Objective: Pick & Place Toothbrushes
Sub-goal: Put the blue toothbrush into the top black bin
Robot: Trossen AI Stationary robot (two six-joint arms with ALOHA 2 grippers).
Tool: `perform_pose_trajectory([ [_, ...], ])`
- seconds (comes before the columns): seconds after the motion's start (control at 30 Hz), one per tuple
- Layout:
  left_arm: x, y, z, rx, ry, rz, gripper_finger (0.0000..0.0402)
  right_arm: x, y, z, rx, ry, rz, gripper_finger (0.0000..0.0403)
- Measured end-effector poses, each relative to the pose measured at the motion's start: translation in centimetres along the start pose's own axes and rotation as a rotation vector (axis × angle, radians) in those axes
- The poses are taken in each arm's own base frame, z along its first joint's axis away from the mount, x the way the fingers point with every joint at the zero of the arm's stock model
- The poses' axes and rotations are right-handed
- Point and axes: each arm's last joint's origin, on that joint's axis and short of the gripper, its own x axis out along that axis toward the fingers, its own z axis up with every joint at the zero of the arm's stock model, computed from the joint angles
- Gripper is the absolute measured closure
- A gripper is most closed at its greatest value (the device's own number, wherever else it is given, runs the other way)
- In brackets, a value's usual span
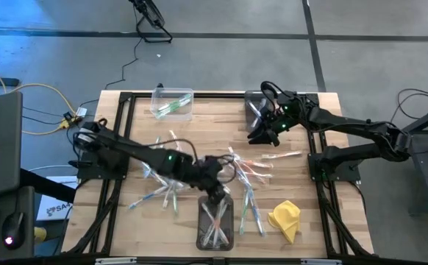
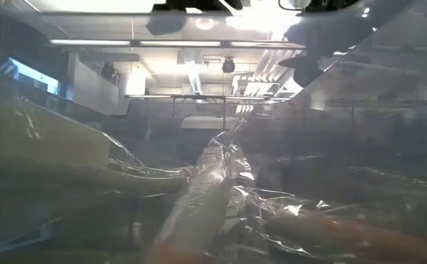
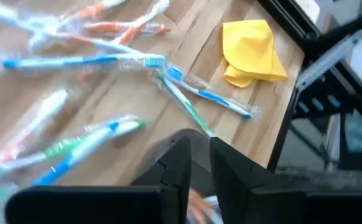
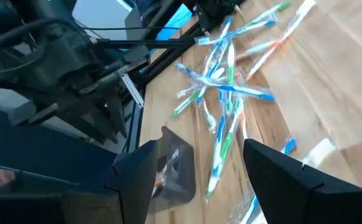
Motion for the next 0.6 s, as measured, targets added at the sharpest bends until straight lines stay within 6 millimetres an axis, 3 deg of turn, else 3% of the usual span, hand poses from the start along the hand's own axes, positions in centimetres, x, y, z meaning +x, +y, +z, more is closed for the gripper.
perform_pose_trajectory([
  [0.27, 0.3, 3.2, 4.7, 0.136, 0.000, -0.103, 0.0383, 0.0, -0.2, 0.0, 0.004, -0.020, -0.048, 0.0172],
  [0.6, 0.1, 5.7, 8.3, 0.067, -0.123, -0.105, 0.0389, 0.0, -0.2, 0.0, 0.004, -0.026, -0.060, 0.0172],
])
